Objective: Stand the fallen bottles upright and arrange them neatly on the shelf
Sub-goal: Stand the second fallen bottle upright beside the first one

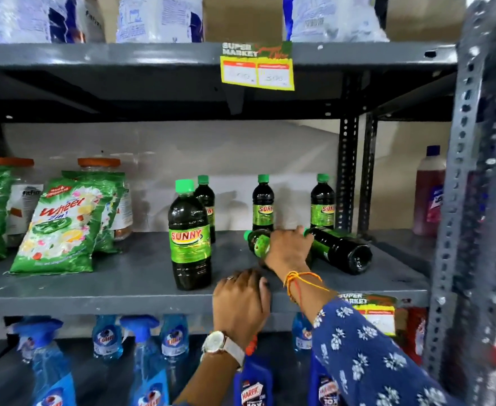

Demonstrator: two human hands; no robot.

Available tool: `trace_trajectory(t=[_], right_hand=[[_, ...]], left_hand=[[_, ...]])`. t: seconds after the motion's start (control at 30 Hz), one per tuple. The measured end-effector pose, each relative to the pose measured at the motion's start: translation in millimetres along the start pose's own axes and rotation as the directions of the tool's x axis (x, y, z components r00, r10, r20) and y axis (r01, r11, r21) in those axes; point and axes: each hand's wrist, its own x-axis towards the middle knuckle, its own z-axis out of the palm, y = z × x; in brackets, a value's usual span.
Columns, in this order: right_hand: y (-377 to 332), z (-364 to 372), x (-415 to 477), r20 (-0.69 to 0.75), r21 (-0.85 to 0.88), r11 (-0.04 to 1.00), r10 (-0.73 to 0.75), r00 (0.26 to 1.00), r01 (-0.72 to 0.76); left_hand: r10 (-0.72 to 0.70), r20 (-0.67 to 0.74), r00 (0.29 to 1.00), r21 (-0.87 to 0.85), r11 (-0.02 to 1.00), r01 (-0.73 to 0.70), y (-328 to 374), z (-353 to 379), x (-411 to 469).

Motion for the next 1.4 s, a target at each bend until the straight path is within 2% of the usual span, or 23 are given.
trace_trajectory(t=[0.1,0.17,0.2,0.23,0.27,0.3,0.33,0.5,0.63,0.67,0.87,1.0,1.2,1.4], right_hand=[[13.2,10.2,3.2,-0.190,0.138,0.990,0.019,0.982,0.008],[20.1,17.2,5.4,-0.265,0.429,0.903,0.117,0.957,0.008],[21.1,18.8,5.9,-0.240,0.635,0.772,0.174,0.955,0.019],[21.4,20.4,6.9,-0.189,0.805,0.592,0.203,0.961,0.033],[21.3,21.2,7.1,-0.137,0.903,0.428,0.208,0.968,0.036],[21.3,22.0,6.5,-0.096,0.945,0.325,0.206,0.974,0.024],[21.8,22.3,6.5,-0.064,0.959,0.282,0.198,0.978,0.005],[23.3,25.9,8.5,0.023,0.952,0.303,0.110,0.994,-0.055],[21.9,29.0,5.9,0.032,0.859,0.505,0.097,0.995,-0.077],[22.8,29.9,6.5,0.029,0.857,0.510,0.101,0.994,-0.077],[26.1,28.9,8.9,0.121,0.956,0.262,0.060,0.991,-0.133],[26.3,30.1,6.9,0.057,0.947,0.310,0.105,0.993,-0.087],[26.6,30.0,9.5,0.112,0.974,0.193,0.054,0.992,-0.120],[26.9,33.5,10.6,0.121,0.967,0.214,0.078,0.990,-0.135]], left_hand=[[-0.034,-0.002,0.999,0.030,0.999,0.034,-2.9,6.8,0.6],[-0.045,-0.002,0.999,0.043,0.998,0.045,-3.0,10.9,2.1],[-0.050,0.001,0.999,0.044,0.998,0.050,-3.3,12.9,2.4],[-0.057,0.008,0.998,0.037,0.998,0.057,-3.6,14.7,2.4],[-0.064,0.011,0.998,0.027,0.998,0.064,-4.2,16.0,2.3],[-0.071,0.010,0.997,0.018,0.997,0.071,-4.5,17.1,2.0],[-0.075,0.008,0.997,0.015,0.997,0.075,-4.5,17.8,2.2],[-0.084,0.004,0.996,0.011,0.996,0.084,-1.3,14.6,1.4],[-0.092,0.028,0.995,0.025,0.995,0.091,0.1,12.4,-0.3],[-0.095,0.027,0.995,0.027,0.995,0.094,0.4,12.1,-0.2],[-0.100,0.039,0.994,0.030,0.995,0.099,0.0,13.0,-0.6],[-0.093,0.035,0.995,0.018,0.996,0.092,0.6,12.6,-0.2],[-0.086,0.021,0.996,0.014,0.996,0.085,0.0,12.9,-1.3],[-0.092,-0.023,0.996,0.015,0.996,0.092,0.3,15.2,-1.0]])
